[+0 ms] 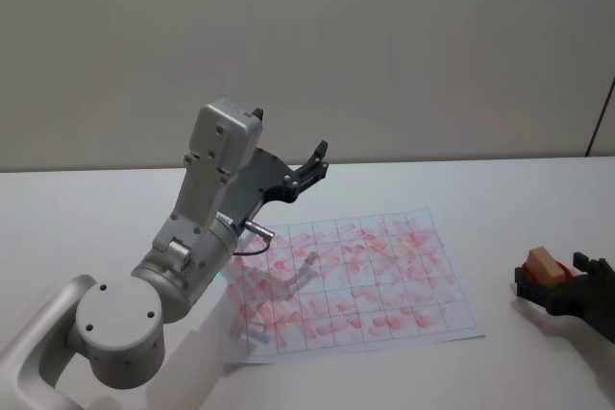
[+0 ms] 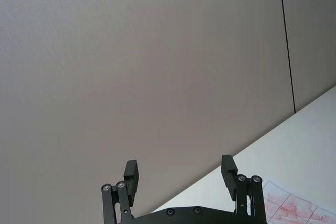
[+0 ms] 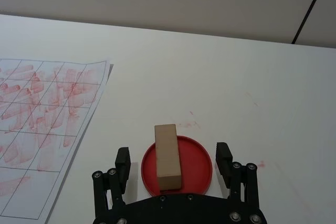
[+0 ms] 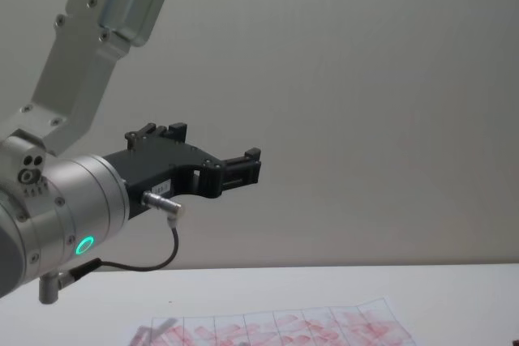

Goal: Use the one hand to pick up the stamp and affix it onto the A4 paper.

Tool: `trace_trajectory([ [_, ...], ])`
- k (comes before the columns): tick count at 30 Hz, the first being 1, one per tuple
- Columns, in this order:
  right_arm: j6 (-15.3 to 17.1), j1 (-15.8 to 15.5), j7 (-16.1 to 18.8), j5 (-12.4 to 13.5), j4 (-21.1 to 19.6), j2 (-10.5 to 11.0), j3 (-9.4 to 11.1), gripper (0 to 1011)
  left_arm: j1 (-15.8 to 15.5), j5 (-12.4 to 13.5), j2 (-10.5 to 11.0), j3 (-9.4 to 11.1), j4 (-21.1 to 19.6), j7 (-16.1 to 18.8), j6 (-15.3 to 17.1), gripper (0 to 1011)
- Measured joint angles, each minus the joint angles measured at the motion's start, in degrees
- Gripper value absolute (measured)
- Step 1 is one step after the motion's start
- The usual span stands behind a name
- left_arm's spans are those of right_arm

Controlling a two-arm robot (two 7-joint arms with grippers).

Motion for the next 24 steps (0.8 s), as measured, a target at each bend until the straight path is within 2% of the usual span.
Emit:
trace_trajectory([
  [6,-0.2,1.4,1.6,-1.7,1.5,-0.4,-0.4,1002,0.0,0.0,0.0,0.0,0.0,0.0,0.0,1001],
  [10,-0.3,2.0,2.2,-2.4,2.1,-0.6,-0.5,930,0.0,0.0,0.0,0.0,0.0,0.0,0.0,1001],
  [14,-0.4,2.4,2.7,-2.9,2.6,-0.7,-0.7,834,0.0,0.0,0.0,0.0,0.0,0.0,0.0,1001],
  [18,-0.4,2.8,3.1,-3.4,3.0,-0.8,-0.8,690,0.0,0.0,0.0,0.0,0.0,0.0,0.0,1001],
  [21,-0.4,2.9,3.2,-3.5,3.1,-0.8,-0.8,628,0.0,0.0,0.0,0.0,0.0,0.0,0.0,1001],
  [24,-0.4,3.1,3.4,-3.8,3.3,-0.9,-0.9,508,0.0,0.0,0.0,0.0,0.0,0.0,0.0,1001],
])
